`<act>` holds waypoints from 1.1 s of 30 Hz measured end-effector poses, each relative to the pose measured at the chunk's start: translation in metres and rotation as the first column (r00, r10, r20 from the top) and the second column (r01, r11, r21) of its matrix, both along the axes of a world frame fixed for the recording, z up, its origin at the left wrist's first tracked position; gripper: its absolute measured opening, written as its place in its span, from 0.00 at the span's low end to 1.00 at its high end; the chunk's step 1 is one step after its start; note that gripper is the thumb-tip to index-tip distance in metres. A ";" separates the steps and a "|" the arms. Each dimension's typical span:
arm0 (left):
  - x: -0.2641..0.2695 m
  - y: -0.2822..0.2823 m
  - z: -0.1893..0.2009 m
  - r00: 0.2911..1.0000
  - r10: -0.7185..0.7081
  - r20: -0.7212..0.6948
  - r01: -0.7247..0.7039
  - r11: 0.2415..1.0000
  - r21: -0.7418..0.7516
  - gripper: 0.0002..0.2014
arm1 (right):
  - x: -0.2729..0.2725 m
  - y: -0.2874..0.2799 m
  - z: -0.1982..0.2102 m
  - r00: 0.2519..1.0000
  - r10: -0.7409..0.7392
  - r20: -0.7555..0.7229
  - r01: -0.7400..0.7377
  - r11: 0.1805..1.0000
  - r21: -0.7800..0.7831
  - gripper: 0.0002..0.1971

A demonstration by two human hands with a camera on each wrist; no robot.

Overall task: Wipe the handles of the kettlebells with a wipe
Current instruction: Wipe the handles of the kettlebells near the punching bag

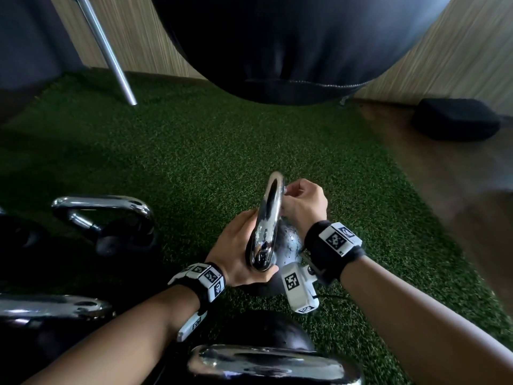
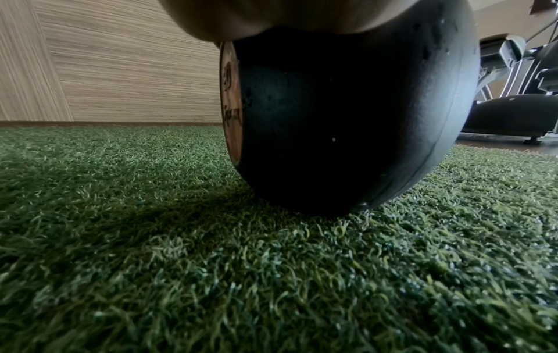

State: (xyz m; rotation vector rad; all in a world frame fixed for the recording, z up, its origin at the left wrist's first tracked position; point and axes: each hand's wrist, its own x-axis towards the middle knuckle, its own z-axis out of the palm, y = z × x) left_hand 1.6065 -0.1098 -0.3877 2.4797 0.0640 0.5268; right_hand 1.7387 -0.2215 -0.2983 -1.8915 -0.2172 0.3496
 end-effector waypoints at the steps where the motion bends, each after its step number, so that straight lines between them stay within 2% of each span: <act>1: 0.001 0.000 0.000 1.000 -0.014 0.002 0.014 1.000 0.011 0.51 | -0.001 0.001 0.000 1.000 0.010 -0.010 -0.010 0.998 -0.065 0.08; 3: 0.003 0.000 0.000 0.999 -0.038 -0.014 0.039 0.998 0.040 0.48 | 0.001 0.005 0.001 0.999 0.022 -0.033 -0.028 0.984 -0.178 0.06; 5: 0.004 0.000 0.000 0.998 -0.028 -0.049 0.031 0.997 0.073 0.47 | 0.003 0.008 0.005 0.998 0.021 -0.066 -0.036 0.974 -0.224 0.06; 9: 0.001 -0.002 0.008 0.998 -0.038 -0.040 0.041 0.995 0.092 0.53 | 0.003 0.003 0.012 0.993 0.108 -0.053 -0.118 0.955 -0.273 0.12; 11: -0.002 -0.004 0.013 0.996 -0.045 -0.080 0.052 0.995 0.086 0.56 | 0.006 -0.008 0.019 0.983 0.180 0.028 -0.169 0.960 -0.221 0.17; 13: -0.002 0.000 0.014 0.980 -0.050 -0.195 0.065 0.995 0.072 0.59 | 0.013 -0.020 0.031 0.944 0.250 0.214 -0.203 0.954 -0.222 0.21; 15: -0.003 0.011 0.021 0.921 -0.081 -0.380 0.106 0.993 0.045 0.66 | 0.020 -0.026 0.045 0.828 0.352 0.436 -0.237 0.925 -0.297 0.21; 16: -0.006 0.018 0.032 0.859 -0.104 -0.502 0.136 0.990 0.027 0.68 | 0.021 -0.026 0.051 0.746 0.424 0.514 -0.259 0.895 -0.362 0.21; 18: -0.011 0.031 0.066 0.704 -0.176 -0.688 0.133 0.984 -0.116 0.66 | 0.021 -0.022 0.059 0.591 0.591 0.549 -0.333 0.798 -0.502 0.23; 19: -0.014 0.036 0.087 0.668 -0.202 -0.716 0.069 0.975 -0.210 0.60 | 0.021 -0.020 0.062 0.529 0.671 0.519 -0.373 0.734 -0.568 0.25; 20: -0.017 0.038 0.110 0.693 -0.204 -0.692 -0.015 0.955 -0.296 0.52 | 0.022 -0.018 0.064 0.482 0.729 0.486 -0.406 0.678 -0.613 0.26; 21: -0.019 0.037 0.130 0.751 -0.174 -0.636 -0.088 0.929 -0.359 0.44 | 0.022 -0.016 0.067 0.456 0.767 0.452 -0.427 0.634 -0.644 0.27; 22: -0.019 0.031 0.146 0.795 -0.124 -0.593 -0.137 0.916 -0.376 0.42 | 0.024 -0.014 0.068 0.433 0.793 0.428 -0.435 0.600 -0.672 0.28; 23: -0.019 0.021 0.159 0.805 -0.069 -0.589 -0.161 0.931 -0.329 0.45 | 0.024 -0.011 0.068 0.405 0.814 0.416 -0.427 0.571 -0.702 0.27; 25: -0.018 -0.008 0.167 0.756 0.014 -0.654 -0.087 0.993 -0.079 0.52 | 0.026 -0.006 0.068 0.356 0.828 0.434 -0.404 0.555 -0.728 0.22; 26: -0.018 -0.024 0.163 0.750 0.080 -0.657 -0.059 0.997 0.054 0.49 | 0.027 -0.004 0.067 0.340 0.822 0.456 -0.398 0.565 -0.723 0.19; 29: -0.016 -0.050 0.146 0.841 0.304 -0.447 -0.162 0.930 0.329 0.27 | 0.029 -0.005 0.063 0.327 0.784 0.528 -0.390 0.621 -0.680 0.16; 31: -0.015 -0.051 0.139 0.860 0.362 -0.359 -0.230 0.904 0.359 0.21 | 0.028 -0.008 0.061 0.335 0.760 0.558 -0.392 0.650 -0.651 0.15; 33: -0.014 -0.048 0.139 0.870 0.350 -0.348 -0.233 0.913 0.336 0.19 | 0.026 -0.009 0.061 0.342 0.759 0.554 -0.391 0.651 -0.651 0.14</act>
